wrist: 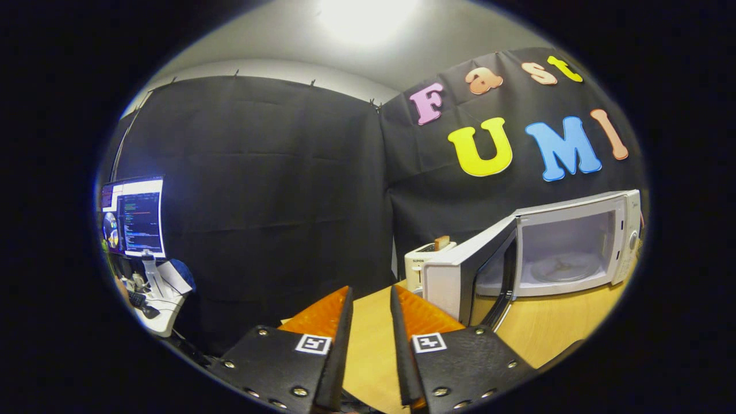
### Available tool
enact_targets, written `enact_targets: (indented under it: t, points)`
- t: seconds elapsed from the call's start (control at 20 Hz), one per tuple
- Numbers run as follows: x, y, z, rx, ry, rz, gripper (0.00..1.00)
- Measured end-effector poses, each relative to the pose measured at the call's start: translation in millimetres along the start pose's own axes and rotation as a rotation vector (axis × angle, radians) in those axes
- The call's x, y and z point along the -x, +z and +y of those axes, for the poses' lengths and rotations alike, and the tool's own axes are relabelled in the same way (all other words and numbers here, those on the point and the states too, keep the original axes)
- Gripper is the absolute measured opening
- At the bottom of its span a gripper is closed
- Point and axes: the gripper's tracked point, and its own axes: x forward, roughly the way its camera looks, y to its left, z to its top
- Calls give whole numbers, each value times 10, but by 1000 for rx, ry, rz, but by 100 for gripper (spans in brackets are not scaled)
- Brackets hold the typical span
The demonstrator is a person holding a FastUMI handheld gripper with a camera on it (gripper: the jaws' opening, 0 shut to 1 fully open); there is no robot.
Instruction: Open the microwave, put the food inside, and close the microwave door.
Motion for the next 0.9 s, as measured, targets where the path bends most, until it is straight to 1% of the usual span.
enact_targets:
  t: [0.05,0.1,0.15,0.25,0.3,0.35,0.45,0.6,0.8,0.9]
  points:
    - [89,99,-17,-12,4,-15,56]
    - [178,200,-77,-10,-9,-28,61]
    - [264,297,-161,-2,-27,-42,73]
    - [435,476,-393,17,-82,-70,82]
    - [509,535,-561,22,-124,-74,82]
    - [586,598,-728,28,-165,-76,87]
    - [801,713,-1121,66,-262,-87,90]
    - [1141,765,-1710,142,-401,-80,89]
    - [1744,797,-2433,160,-578,-89,90]
    - [2099,767,-2760,149,-668,-88,89]
